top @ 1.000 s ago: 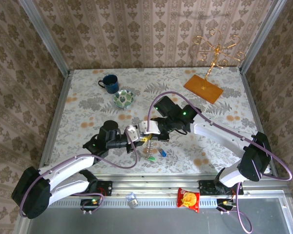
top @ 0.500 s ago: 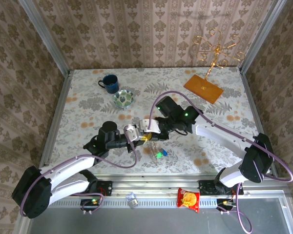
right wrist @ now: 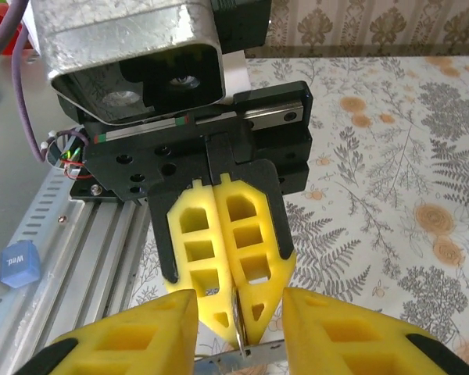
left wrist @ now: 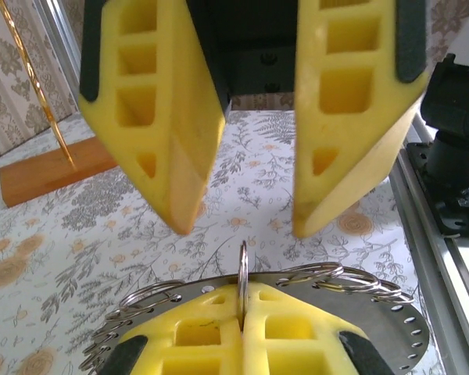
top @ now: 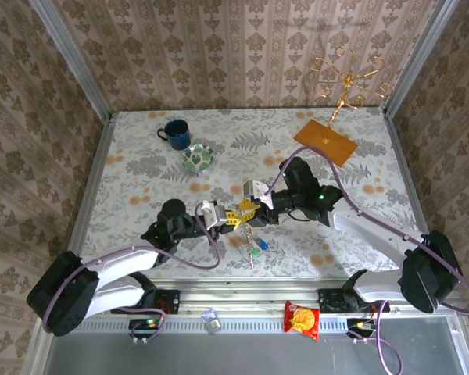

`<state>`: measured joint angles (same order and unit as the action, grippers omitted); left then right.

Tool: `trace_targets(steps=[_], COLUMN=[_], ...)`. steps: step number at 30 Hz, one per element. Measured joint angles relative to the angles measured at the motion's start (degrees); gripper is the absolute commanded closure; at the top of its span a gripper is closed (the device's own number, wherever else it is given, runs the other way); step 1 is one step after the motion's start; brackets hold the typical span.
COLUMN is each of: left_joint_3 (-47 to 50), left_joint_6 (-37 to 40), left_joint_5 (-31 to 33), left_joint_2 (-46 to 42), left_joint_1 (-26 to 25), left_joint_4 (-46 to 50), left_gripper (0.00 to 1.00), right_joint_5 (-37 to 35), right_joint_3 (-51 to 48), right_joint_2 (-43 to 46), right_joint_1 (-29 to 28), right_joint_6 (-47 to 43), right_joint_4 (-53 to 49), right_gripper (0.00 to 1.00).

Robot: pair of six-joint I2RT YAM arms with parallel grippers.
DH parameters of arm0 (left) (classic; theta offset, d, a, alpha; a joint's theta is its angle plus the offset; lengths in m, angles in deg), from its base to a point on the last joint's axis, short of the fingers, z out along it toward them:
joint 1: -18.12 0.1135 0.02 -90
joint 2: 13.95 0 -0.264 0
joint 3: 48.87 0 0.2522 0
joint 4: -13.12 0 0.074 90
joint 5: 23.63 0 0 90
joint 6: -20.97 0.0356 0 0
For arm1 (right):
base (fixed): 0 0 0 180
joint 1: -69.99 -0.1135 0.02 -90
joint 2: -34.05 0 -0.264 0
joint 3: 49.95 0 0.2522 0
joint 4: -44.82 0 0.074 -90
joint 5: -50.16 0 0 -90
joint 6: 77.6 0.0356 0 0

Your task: Put the keys on the keyring

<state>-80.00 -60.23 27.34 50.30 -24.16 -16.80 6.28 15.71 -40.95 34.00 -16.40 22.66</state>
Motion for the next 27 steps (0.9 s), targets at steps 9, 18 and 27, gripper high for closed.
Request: trace_targets(steps=[9,18,27], left_joint_3=[0.07,0.11,-0.02], left_joint_6=[-0.28,-0.76,0.52], left_joint_5=[-0.96,-1.73,0.52], left_joint_2=[0.09,0.11,-3.85], left_joint_1=[0.02,0.48,0.39], left_joint_4=[-2.16,-2.10,2.75], left_gripper=[1.00,1.00,0.75], right_joint_5=[0.90,1.16,-3.65], right_joint_3=[-1.55,-1.68,3.17], right_joint_2=[-0.87,-0.70,-0.76], right_joint_1=[0.04,0.11,-0.79], right_joint_6=[0.17,-1.62,-7.96], right_joint_4=[2.10,1.79,-9.09], right_gripper=[0.69,1.00,1.00])
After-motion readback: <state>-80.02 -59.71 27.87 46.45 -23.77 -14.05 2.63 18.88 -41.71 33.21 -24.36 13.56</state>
